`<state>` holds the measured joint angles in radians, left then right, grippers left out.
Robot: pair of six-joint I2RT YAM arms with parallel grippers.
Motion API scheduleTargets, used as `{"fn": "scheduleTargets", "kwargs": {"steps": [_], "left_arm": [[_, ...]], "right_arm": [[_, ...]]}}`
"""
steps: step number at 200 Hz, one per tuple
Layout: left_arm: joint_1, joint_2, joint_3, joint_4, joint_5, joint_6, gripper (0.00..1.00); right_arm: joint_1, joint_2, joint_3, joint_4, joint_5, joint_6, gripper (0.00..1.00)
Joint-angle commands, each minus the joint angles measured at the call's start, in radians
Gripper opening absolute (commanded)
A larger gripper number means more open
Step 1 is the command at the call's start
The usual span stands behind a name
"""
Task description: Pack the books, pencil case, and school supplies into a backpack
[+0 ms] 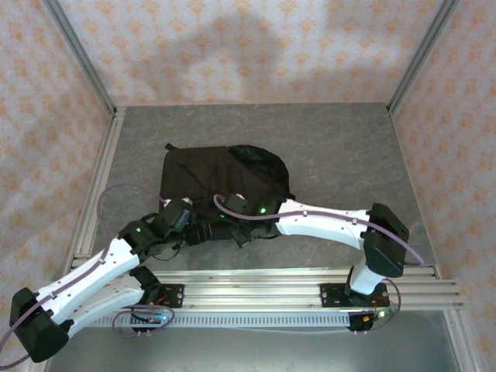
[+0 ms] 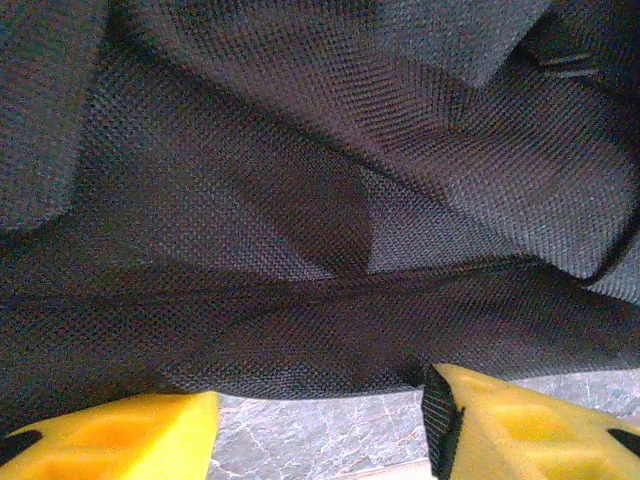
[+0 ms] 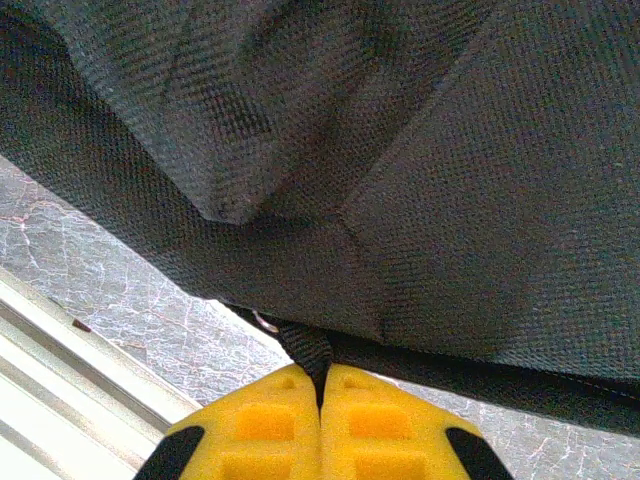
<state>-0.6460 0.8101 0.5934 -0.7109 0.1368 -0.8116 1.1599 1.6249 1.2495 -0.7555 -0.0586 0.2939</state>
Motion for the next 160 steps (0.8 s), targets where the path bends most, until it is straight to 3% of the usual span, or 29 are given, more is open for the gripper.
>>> {"fn": "scheduleTargets", "kwargs": {"steps": [1,107,160], "left_arm": [[0.034,-0.006,-0.011,-0.017,-0.128,-0.001,0.59],[0.115,0.094,0.039,-0.009,-0.184,0.025,0.58],[0.149,0.248,0.146,0.04,-0.196,0.047,0.58]], "right_arm": [[-0.002,-0.045,-0.034,-0.02,0.062,-0.006,0.0],[-0.089,-0.16,-0.146,-0.01,0.059,-0.015,0.0],[-0.096,-0.183,-0.19,0.067,-0.151,-0.031,0.0]]}}
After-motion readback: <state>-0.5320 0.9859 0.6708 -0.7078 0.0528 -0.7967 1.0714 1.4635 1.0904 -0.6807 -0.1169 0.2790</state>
